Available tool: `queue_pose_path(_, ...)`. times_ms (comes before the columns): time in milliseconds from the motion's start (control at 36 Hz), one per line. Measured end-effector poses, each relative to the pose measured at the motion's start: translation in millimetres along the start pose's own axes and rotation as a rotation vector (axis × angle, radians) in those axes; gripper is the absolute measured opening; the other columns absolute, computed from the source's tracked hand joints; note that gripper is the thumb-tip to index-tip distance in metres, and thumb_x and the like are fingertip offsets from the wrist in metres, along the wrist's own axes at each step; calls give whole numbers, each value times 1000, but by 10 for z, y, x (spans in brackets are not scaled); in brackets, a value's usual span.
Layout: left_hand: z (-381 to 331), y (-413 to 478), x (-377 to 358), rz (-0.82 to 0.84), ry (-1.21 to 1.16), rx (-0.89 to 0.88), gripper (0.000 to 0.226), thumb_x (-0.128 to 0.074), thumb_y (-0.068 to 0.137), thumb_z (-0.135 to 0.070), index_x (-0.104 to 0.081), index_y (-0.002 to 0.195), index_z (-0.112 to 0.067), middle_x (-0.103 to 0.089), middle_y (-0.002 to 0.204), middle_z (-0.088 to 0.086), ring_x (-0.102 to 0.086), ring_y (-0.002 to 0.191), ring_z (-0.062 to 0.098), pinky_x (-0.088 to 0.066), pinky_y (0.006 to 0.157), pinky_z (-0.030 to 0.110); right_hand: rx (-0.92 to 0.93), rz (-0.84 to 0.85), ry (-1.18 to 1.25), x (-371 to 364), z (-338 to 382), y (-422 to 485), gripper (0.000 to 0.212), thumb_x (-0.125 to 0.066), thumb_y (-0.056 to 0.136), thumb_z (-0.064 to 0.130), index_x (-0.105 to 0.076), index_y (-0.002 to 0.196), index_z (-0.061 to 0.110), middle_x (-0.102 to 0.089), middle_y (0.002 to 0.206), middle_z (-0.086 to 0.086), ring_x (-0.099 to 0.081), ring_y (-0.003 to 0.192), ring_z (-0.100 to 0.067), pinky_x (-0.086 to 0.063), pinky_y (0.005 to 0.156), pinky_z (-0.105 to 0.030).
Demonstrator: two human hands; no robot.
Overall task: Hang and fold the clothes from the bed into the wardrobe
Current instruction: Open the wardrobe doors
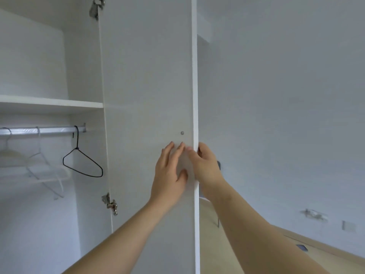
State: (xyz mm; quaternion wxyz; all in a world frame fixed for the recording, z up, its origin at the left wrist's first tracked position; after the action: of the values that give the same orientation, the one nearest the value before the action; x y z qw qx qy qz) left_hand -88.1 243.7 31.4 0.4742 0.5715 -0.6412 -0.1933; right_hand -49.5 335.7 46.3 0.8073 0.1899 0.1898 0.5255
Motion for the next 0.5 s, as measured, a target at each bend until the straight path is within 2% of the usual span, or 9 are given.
queue_pose_path(83,27,28,-57,-51,-59,-9,70,-51,86,0,-26,129,-50,-19,143,-22,-17,140,8,-17,103,15,32,16,-64,54,-5,73,10,-50,96,21,-55,87,21,-51,83,-1,-50,77,-10,-45,70,-18)
queue_pose_path(194,79,28,-65,-80,-55,-20,67,-52,87,-4,-29,132,-48,-20,141,-24,-18,137,4,-17,101,12,63,4,-151,79,11,86,10,-50,96,22,-54,88,17,-48,81,-2,-46,73,-9,-41,65,-16)
queue_pose_path(250,99,27,-61,-80,-15,-13,64,-52,87,-7,-33,138,-41,-22,148,-18,-20,135,4,-20,98,14,61,-10,-169,76,25,68,11,-50,96,23,-54,93,14,-51,88,-11,-50,79,-20,-45,72,-25)
queue_pose_path(306,100,22,-47,-79,13,-17,64,-53,87,-9,-33,139,-40,-21,151,-15,-21,135,6,-22,97,17,65,-18,-179,62,50,50,16,-49,96,22,-53,98,7,-56,98,-24,-54,87,-35,-49,84,-40)
queue_pose_path(361,95,11,-31,-69,20,-26,64,-53,88,-10,-32,139,-40,-21,151,-14,-21,136,8,-23,97,18,78,-28,-198,44,69,29,22,-49,96,22,-51,103,1,-55,97,-26,-53,84,-30,-46,90,-46)
queue_pose_path(417,92,3,-19,-46,30,-27,64,-54,88,-10,-31,141,-39,-19,152,-14,-19,137,8,-22,98,18,92,-43,-209,36,82,13,23,-49,96,22,-51,102,-1,-50,85,-18,-47,79,-20,-48,80,-41)
queue_pose_path(500,72,-6,-1,15,73,-36,67,-55,88,-13,-26,143,-39,-14,154,-14,-16,138,7,-20,99,16,89,-82,-234,54,50,16,27,-47,96,22,-48,94,-4,-39,75,-4,-37,68,-14,-36,61,-21)
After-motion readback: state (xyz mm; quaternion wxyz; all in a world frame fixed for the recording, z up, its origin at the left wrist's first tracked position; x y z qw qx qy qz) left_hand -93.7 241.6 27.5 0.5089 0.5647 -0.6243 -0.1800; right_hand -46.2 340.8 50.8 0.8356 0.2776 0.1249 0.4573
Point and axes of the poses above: each hand's wrist, its own y-axis towards the middle knuckle, its own x-axis out of the back of the hand, z = x × y, the point moved 8 cm from there along y, towards the middle knuckle
